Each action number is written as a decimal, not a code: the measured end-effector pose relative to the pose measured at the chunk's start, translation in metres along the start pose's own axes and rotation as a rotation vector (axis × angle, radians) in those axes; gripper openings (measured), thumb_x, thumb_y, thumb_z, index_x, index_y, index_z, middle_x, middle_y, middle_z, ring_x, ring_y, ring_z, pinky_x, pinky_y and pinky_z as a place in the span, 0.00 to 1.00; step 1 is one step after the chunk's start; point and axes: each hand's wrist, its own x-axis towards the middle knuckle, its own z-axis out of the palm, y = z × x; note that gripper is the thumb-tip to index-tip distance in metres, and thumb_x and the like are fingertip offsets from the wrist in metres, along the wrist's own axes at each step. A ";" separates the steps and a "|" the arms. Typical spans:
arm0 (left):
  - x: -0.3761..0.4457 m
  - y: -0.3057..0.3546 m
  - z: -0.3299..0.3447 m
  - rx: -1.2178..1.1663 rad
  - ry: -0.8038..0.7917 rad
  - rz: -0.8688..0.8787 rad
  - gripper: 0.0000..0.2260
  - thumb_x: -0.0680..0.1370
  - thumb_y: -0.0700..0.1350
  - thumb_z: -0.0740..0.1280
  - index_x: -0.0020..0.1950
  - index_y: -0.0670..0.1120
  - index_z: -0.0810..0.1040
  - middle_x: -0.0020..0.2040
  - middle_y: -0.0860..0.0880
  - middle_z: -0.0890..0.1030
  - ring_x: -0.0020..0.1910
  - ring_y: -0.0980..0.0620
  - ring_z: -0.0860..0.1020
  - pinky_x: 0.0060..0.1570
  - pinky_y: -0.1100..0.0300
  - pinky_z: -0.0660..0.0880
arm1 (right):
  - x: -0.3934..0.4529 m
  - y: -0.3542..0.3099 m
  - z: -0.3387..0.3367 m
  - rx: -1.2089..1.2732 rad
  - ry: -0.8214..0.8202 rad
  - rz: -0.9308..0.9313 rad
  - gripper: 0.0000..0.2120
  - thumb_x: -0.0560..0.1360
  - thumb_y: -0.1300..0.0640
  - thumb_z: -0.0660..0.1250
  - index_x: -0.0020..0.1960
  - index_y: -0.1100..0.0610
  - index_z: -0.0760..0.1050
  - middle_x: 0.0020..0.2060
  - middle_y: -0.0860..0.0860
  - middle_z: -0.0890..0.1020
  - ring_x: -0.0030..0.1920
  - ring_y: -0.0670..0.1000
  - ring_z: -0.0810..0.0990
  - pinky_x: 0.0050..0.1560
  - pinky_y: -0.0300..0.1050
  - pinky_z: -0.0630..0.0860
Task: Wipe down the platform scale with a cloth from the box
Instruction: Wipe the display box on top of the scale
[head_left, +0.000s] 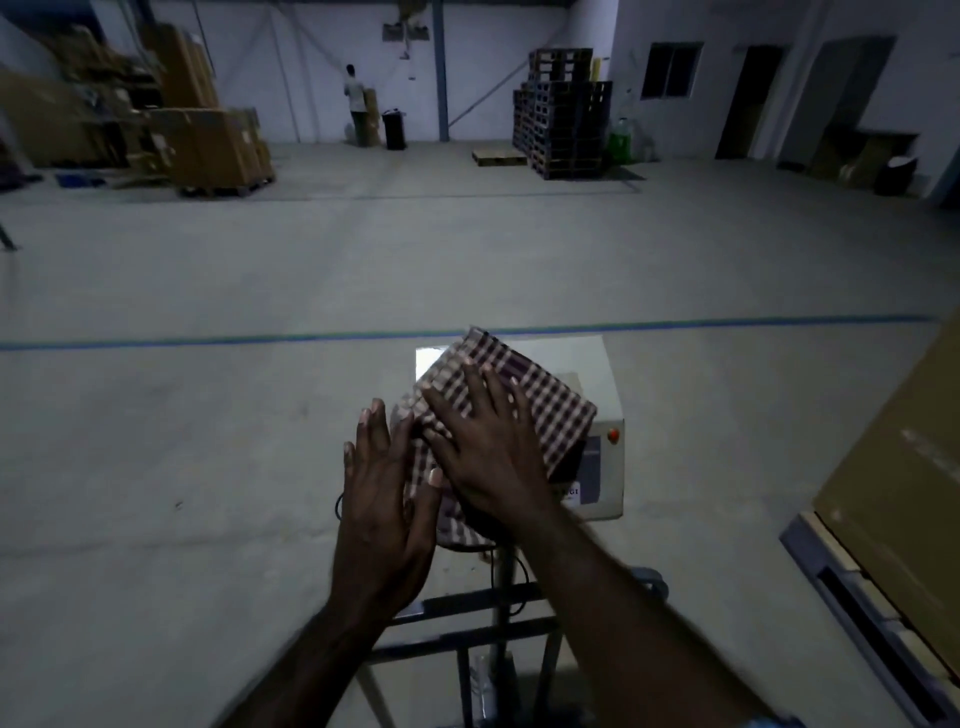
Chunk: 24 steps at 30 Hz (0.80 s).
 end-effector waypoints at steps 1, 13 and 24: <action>0.002 0.001 0.001 0.003 0.001 -0.006 0.26 0.80 0.51 0.55 0.77 0.42 0.59 0.79 0.46 0.53 0.79 0.49 0.49 0.76 0.53 0.46 | 0.011 -0.001 -0.004 -0.004 -0.017 -0.018 0.25 0.79 0.37 0.51 0.75 0.41 0.63 0.78 0.55 0.58 0.77 0.57 0.55 0.75 0.59 0.48; 0.012 0.016 0.014 -0.013 -0.013 -0.011 0.27 0.81 0.54 0.55 0.78 0.45 0.57 0.80 0.49 0.51 0.79 0.51 0.48 0.76 0.49 0.48 | 0.007 0.096 -0.030 -0.075 0.073 0.446 0.30 0.76 0.36 0.49 0.76 0.43 0.61 0.77 0.59 0.60 0.76 0.60 0.57 0.74 0.62 0.57; 0.004 0.026 0.023 -0.040 -0.042 -0.020 0.27 0.80 0.52 0.56 0.78 0.45 0.57 0.80 0.48 0.50 0.79 0.51 0.47 0.76 0.50 0.47 | -0.117 0.065 0.034 0.161 0.165 0.555 0.29 0.81 0.38 0.45 0.79 0.43 0.44 0.79 0.56 0.42 0.78 0.61 0.51 0.66 0.63 0.67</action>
